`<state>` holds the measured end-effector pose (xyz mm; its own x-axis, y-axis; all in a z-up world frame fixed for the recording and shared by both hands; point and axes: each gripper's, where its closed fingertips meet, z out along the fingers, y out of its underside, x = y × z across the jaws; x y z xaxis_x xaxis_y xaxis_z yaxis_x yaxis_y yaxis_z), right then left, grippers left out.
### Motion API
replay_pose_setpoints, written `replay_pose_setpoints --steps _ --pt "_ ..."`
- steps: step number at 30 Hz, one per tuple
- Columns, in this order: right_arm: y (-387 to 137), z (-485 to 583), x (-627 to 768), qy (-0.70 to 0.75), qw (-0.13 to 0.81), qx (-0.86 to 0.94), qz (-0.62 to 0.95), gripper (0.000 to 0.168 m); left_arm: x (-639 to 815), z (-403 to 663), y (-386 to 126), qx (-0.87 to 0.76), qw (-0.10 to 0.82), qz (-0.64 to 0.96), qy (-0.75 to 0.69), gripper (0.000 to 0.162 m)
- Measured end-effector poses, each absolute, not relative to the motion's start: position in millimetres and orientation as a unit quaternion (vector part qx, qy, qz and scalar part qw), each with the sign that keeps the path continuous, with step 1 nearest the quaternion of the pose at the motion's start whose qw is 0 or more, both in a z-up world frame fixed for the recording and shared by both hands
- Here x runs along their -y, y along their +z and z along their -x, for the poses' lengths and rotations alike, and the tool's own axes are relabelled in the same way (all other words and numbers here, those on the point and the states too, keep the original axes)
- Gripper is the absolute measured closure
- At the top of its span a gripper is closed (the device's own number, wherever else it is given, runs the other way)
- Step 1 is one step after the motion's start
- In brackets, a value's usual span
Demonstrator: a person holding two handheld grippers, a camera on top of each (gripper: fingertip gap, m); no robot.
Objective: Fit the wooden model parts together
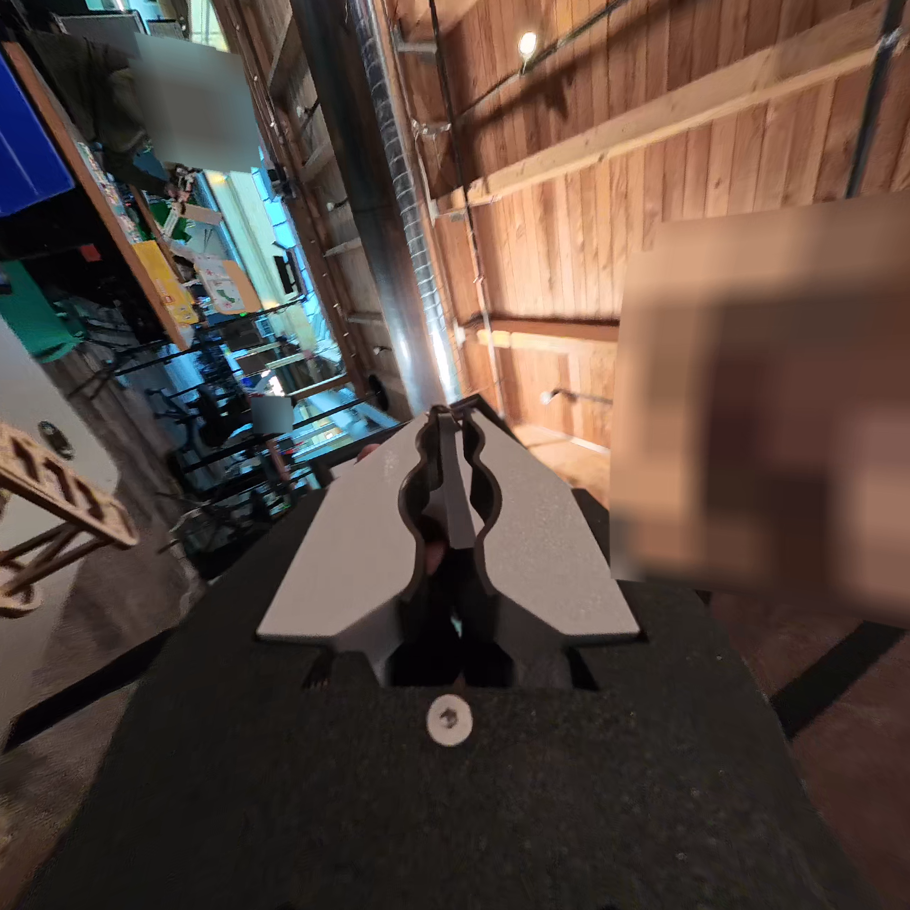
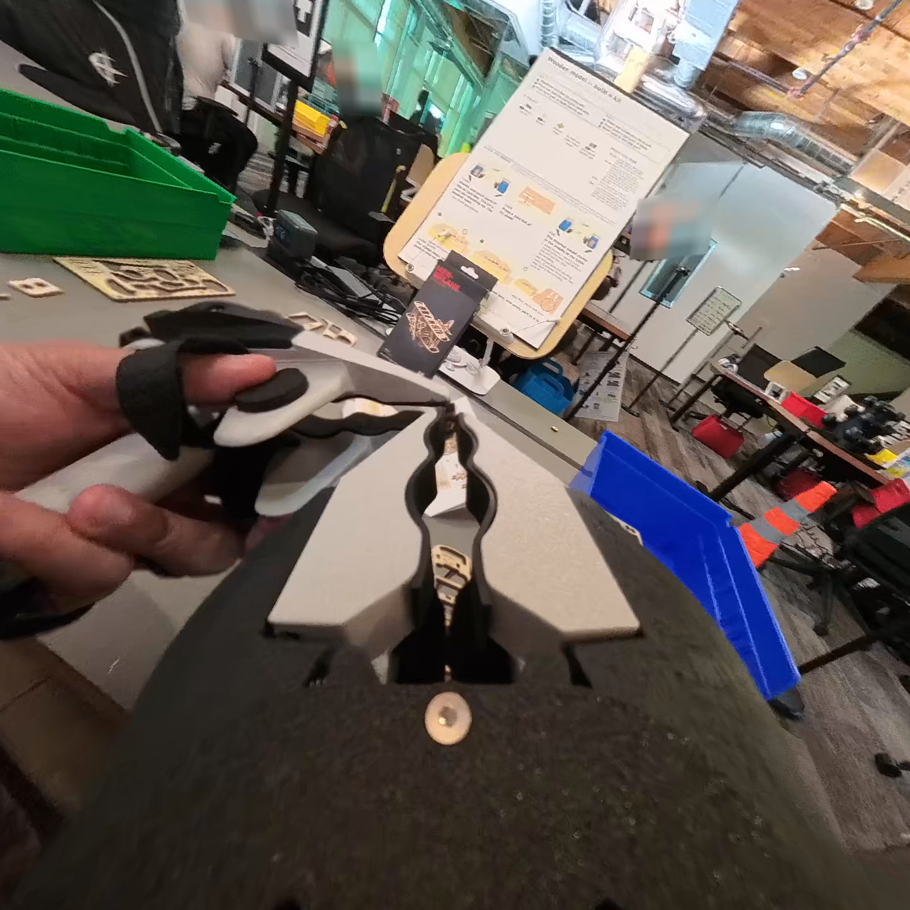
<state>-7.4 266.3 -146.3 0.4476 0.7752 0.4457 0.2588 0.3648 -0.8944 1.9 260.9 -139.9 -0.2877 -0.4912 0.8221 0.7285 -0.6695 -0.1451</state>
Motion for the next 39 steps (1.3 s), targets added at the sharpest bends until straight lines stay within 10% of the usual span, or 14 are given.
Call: replay_pose_setpoints --steps 1,9,23,34,39 --pt "-148 8 -264 0.203 0.660 0.500 0.522 0.165 -258 -3 -142 0.106 0.393 0.480 -0.778 0.155" --pt "-179 6 -245 0.154 0.590 0.666 0.431 0.165 -234 1 -180 -0.171 0.358 0.741 -0.541 0.147" --pt "-186 20 -217 0.150 0.549 0.740 0.359 0.164 -213 6 -184 -0.271 0.288 0.756 -0.521 0.154" --pt "-183 -6 -253 0.251 0.537 0.624 0.509 0.125 -222 31 -182 -0.206 0.340 0.734 -0.550 0.154" --pt "-264 -39 -311 0.178 0.358 0.540 0.741 0.091 -238 52 -203 -0.166 0.420 0.766 -0.458 0.154"
